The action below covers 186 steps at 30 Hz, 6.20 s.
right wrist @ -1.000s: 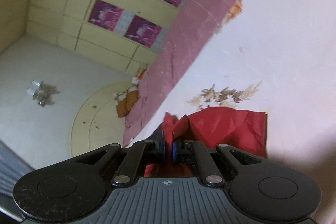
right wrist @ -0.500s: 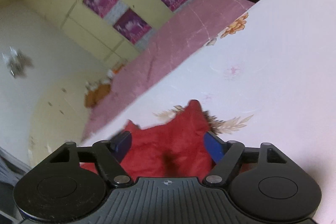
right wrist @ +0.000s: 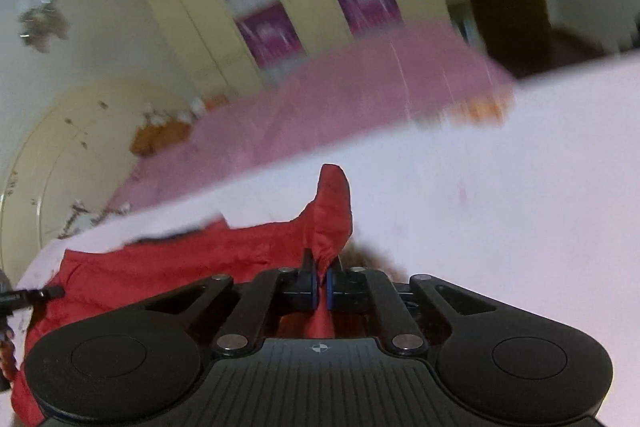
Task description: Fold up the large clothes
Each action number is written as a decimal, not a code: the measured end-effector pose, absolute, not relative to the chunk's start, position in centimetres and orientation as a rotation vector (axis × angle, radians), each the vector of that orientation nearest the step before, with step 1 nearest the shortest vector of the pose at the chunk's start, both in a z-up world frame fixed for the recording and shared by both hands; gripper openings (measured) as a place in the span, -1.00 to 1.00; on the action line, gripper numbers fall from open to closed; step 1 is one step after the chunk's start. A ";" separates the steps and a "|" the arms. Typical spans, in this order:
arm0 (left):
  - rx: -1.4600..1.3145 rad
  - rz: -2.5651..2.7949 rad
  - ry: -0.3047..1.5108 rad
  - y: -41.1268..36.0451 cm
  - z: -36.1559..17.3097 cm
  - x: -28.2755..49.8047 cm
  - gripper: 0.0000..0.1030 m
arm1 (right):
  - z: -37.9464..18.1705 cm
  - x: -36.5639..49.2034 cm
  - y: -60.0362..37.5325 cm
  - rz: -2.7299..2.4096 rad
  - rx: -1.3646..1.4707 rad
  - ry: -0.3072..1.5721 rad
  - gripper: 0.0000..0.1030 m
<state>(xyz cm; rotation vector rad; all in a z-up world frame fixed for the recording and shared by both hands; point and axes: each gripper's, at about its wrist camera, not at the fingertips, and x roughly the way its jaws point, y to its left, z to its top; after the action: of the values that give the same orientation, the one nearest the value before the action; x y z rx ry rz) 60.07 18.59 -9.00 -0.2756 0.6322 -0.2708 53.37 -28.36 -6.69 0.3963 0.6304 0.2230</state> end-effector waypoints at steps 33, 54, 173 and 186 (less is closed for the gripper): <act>-0.010 -0.346 0.634 9.1 -7.6 52.3 0.22 | -7.4 47.4 -19.8 0.237 0.160 0.673 0.05; 0.108 -0.268 0.619 5.0 -8.6 48.2 0.59 | -8.7 45.1 -14.7 0.250 0.026 0.731 -0.02; -0.767 0.131 0.634 10.1 -12.5 16.3 0.44 | -10.8 20.2 -33.0 -0.121 0.691 0.674 0.30; -0.742 0.085 0.643 9.7 -12.4 19.0 -0.54 | -6.3 25.2 -18.4 0.280 0.439 0.678 -1.00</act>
<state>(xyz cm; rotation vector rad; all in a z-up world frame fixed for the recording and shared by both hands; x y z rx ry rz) 18.98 9.73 -12.45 -0.7424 0.6431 0.0849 25.24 -18.43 -6.31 0.4386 0.6775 0.2800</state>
